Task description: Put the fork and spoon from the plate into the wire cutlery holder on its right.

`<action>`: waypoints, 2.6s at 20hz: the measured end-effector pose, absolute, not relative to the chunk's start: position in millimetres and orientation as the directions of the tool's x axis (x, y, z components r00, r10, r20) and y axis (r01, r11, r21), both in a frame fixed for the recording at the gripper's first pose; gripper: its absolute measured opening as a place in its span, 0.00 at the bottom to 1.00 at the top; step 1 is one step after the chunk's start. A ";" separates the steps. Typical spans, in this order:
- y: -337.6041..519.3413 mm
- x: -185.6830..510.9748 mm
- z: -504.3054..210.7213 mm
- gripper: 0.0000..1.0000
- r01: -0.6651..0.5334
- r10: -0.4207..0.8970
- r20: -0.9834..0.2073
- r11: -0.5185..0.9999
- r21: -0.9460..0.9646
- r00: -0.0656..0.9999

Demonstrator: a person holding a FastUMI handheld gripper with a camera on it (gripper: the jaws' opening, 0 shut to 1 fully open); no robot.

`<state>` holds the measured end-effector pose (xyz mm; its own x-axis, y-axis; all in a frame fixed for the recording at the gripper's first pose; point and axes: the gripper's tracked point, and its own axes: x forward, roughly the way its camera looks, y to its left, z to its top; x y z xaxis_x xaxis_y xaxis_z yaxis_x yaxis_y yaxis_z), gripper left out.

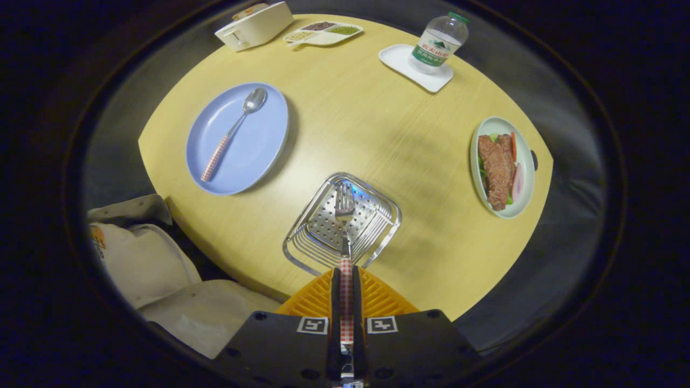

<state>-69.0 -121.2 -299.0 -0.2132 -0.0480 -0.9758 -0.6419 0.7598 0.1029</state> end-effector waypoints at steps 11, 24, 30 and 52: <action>-104.7 -57.9 -279.2 1.00 -0.552 0.073 -0.997 0.833 0.049 0.021; -41.9 -49.4 -223.1 1.00 -0.174 0.082 -0.735 0.983 -0.050 0.673; 6.7 -64.5 -216.4 1.00 -0.156 0.096 -0.656 0.987 -0.033 0.749; 125.4 -109.1 -363.4 1.00 -0.277 0.144 -0.812 0.961 -0.022 0.566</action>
